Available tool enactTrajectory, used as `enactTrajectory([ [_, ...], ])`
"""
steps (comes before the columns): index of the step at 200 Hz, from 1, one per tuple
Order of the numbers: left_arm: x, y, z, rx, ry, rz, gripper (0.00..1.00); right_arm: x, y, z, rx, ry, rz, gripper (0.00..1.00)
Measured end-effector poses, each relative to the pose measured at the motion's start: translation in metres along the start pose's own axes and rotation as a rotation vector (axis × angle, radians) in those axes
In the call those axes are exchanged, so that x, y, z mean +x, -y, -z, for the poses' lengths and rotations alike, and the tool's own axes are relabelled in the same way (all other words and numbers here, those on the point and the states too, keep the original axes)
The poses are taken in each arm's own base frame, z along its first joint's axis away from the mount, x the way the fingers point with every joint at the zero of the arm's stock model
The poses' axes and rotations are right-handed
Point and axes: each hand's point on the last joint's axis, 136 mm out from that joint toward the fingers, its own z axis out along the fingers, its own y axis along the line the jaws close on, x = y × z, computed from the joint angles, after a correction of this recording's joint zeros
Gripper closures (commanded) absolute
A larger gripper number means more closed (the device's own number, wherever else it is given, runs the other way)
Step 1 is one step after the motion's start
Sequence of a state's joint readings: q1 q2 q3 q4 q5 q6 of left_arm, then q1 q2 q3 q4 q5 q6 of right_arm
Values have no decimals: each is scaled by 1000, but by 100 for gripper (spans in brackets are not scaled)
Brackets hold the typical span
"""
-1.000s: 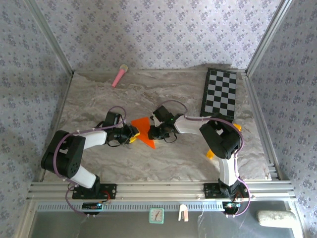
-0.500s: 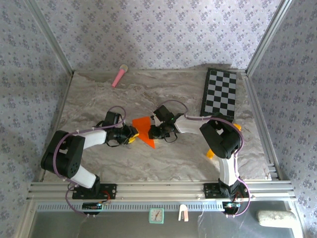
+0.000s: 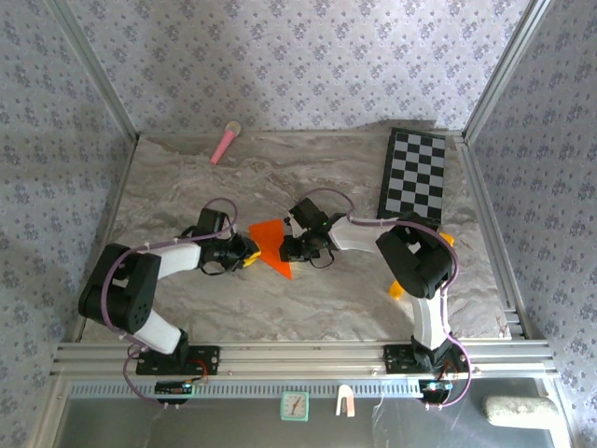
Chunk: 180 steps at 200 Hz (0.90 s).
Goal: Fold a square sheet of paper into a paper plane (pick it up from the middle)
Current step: Third fold the triangle at the center of the table.
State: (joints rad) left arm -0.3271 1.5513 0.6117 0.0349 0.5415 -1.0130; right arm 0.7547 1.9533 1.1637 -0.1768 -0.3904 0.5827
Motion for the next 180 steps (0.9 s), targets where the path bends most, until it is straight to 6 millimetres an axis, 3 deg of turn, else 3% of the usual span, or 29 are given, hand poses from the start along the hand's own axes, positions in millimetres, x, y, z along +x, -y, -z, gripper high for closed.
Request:
enactTrajectory([
  [120,-4,9,-5,60,-19,-12,80,0,0,0,-4,-4,6,85],
  [180,-9,2,-9,57,-30,16,86,0,-2,0,-18,-4,46,76],
])
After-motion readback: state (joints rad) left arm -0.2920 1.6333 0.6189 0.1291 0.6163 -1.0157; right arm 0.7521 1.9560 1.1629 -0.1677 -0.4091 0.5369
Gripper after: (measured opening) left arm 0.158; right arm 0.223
